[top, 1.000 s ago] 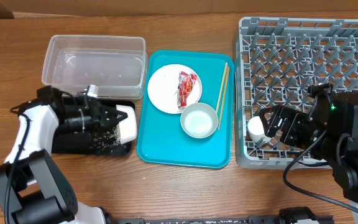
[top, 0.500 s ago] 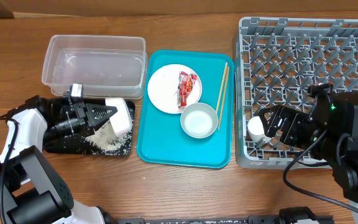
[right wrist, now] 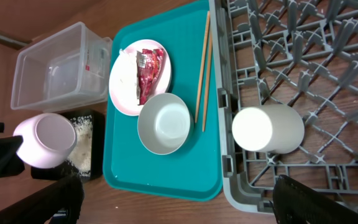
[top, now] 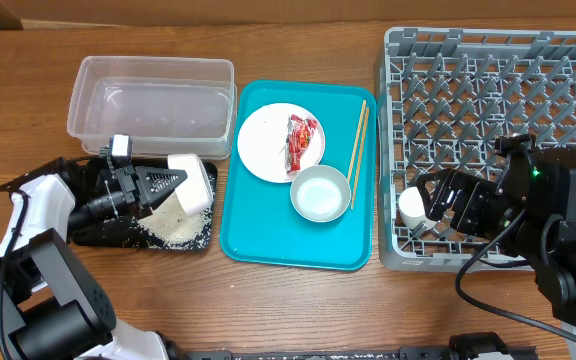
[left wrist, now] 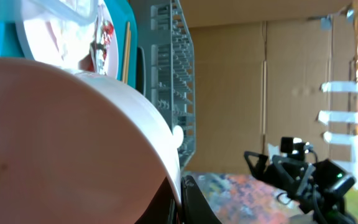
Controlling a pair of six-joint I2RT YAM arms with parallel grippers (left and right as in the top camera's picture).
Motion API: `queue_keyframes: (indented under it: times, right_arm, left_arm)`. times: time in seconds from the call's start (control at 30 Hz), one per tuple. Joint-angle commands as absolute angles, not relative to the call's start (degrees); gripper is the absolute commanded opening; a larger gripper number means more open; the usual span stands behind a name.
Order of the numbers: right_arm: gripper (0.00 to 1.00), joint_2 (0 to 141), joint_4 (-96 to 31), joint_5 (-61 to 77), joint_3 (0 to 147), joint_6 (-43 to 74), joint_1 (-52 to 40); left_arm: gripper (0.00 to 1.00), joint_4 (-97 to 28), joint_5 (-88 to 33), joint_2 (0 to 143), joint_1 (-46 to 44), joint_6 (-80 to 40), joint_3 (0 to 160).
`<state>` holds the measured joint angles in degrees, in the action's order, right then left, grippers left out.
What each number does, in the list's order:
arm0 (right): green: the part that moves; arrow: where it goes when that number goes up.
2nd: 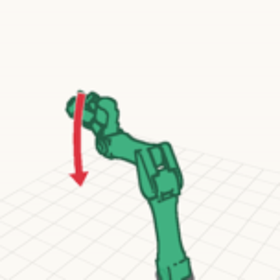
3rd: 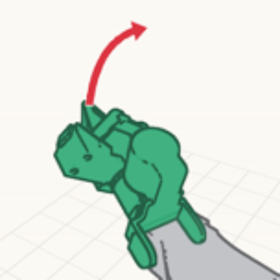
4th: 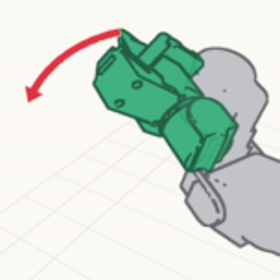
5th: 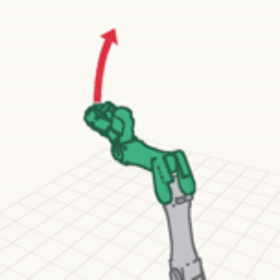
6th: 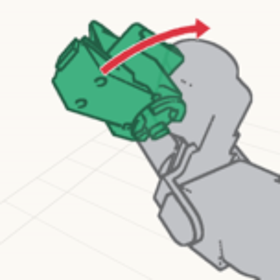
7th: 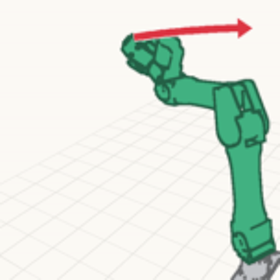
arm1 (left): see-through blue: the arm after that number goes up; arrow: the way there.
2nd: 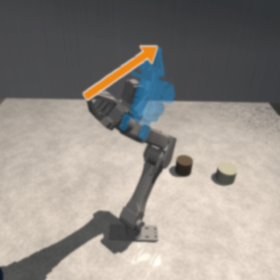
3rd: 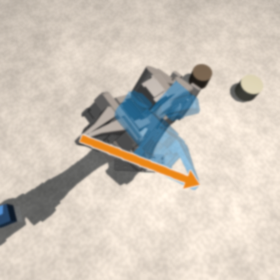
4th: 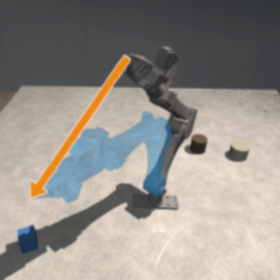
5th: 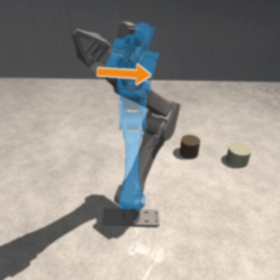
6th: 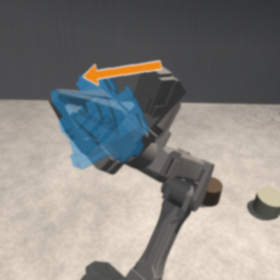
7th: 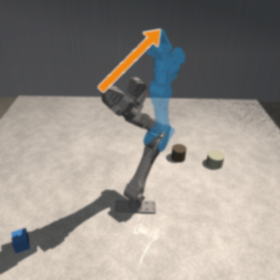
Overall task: Sort waste into correct bins and load items into the dishwasher
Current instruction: 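Tip the pink bowl over the black tray to pour out the rice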
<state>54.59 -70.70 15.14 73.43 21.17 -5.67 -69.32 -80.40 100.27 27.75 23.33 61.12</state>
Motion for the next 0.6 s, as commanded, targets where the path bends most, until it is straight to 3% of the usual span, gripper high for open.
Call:
queue_keyframes:
  times: [0.0, 0.03, 0.07, 0.1, 0.2, 0.27, 0.3, 0.37, 0.47, 0.57]
  right_arm:
    - [0.99, 54.06, -70.43, 15.11, 74.28, 20.93, -5.54]
    - [0.99, 54.06, -70.43, 15.11, 74.28, 20.93, -5.54]
    - [0.99, 54.06, -70.37, 15.11, 74.28, 20.95, -5.54]
    - [0.99, 54.06, -70.19, 15.11, 74.28, 20.95, -5.54]
    - [0.99, 54.06, -70.22, 15.11, 74.28, 20.95, -5.54]
    - [0.99, 54.06, -70.19, 15.11, 74.28, 20.95, -5.54]
    - [0.99, 54.06, -70.24, 15.11, 74.28, 20.95, -5.54]
    - [0.99, 54.06, -70.39, 15.11, 74.28, 20.95, -5.54]
    - [0.99, 54.06, -70.24, 15.11, 74.28, 20.97, -5.54]
    - [1.00, 54.06, -70.17, 15.11, 74.28, 20.97, -5.54]
  left_arm:
    - [0.04, -76.62, -87.00, 100.31, 27.68, 30.63, 61.23]
    - [0.04, -78.28, -86.54, 100.16, 27.57, 38.35, 61.49]
    - [0.04, -76.47, -83.74, 100.18, 27.83, 38.30, 61.82]
    - [0.04, -74.11, -82.13, 100.51, 28.60, 26.63, 61.69]
    - [0.04, -74.30, -85.30, 100.38, 28.88, 29.69, 61.98]
    - [0.04, -72.42, -81.78, 100.40, 29.26, 22.74, 62.22]
    - [0.04, -74.50, -83.20, 100.31, 29.12, 23.24, 62.08]
    - [0.04, -78.00, -83.83, 99.94, 28.18, 35.44, 62.35]
    - [0.04, -75.29, -78.96, 100.05, 28.47, 26.72, 62.48]
    - [0.04, -83.37, -78.22, 98.91, 25.82, 35.44, 62.72]
